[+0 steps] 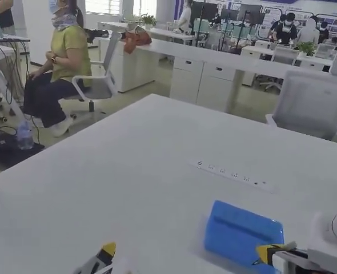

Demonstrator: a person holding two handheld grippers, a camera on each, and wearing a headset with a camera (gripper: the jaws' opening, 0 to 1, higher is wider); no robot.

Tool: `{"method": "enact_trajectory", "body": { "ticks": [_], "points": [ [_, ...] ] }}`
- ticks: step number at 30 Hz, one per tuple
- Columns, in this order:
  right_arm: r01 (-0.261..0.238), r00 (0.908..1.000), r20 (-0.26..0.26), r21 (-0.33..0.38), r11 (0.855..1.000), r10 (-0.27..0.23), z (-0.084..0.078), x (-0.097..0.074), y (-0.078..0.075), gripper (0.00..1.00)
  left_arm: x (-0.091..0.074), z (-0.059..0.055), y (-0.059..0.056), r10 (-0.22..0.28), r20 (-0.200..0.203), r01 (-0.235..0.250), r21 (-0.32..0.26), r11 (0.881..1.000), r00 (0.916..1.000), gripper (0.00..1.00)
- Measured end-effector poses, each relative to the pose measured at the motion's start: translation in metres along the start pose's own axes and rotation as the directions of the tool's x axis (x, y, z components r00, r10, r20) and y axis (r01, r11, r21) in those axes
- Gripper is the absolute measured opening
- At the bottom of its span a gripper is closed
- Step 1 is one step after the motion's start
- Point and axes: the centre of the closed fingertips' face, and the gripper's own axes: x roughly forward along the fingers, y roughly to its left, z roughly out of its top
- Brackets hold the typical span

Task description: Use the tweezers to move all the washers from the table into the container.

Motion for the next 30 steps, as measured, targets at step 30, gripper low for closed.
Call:
{"method": "enact_trajectory", "body": {
  "ticks": [30],
  "points": [
    [-0.007, 0.9889, -0.149, 0.006, 1.000, 0.008, -0.058, 0.006, 0.009, 0.03, 0.000, -0.001, 0.000, -0.002, -0.004, 0.002, 0.002, 1.000, 1.0000, 0.97]
  ]
}}
